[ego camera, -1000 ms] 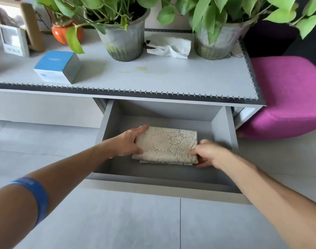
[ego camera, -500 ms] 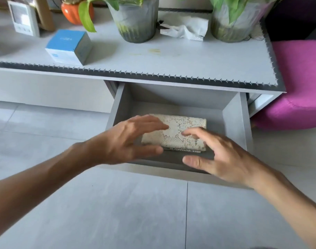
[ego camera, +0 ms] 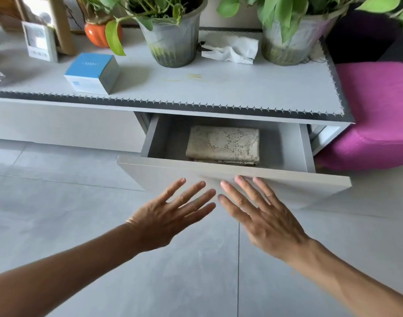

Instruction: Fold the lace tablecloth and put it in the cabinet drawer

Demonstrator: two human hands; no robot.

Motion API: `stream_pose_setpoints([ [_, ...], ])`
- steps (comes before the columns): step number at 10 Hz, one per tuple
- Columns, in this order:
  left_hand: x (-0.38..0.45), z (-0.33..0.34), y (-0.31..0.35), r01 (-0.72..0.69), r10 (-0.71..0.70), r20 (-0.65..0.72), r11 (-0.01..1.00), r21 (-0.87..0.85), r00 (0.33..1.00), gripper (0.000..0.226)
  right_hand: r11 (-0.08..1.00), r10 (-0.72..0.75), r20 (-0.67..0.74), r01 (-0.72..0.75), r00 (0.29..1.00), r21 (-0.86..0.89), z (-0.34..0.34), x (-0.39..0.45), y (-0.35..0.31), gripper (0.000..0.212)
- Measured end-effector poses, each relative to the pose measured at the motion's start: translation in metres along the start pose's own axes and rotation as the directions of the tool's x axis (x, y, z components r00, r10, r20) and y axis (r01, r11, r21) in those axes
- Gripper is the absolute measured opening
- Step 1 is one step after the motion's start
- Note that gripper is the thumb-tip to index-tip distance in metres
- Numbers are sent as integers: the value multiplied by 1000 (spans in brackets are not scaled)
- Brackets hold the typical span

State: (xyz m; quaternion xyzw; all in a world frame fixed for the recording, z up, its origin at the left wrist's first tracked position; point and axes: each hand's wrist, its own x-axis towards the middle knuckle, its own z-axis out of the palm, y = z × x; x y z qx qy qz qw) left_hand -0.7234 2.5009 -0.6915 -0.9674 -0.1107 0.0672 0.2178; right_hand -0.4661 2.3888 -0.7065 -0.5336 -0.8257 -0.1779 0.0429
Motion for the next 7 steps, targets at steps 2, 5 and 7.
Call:
stream_pose_setpoints([
  [2, 30, 27, -58, 12, -37, 90, 966, 259, 995, 78, 978, 96, 104, -74, 990, -195, 36, 16, 47, 70],
  [5, 83, 18, -112, 64, -93, 203, 987, 146, 975, 76, 959, 283, 297, -263, 912, -109, 34, 46, 99, 83],
  [7, 55, -11, -115, 226, -136, 259, 905, -360, 956, 71, 877, 315, 262, -385, 912, 286, -8, 41, 99, 59],
])
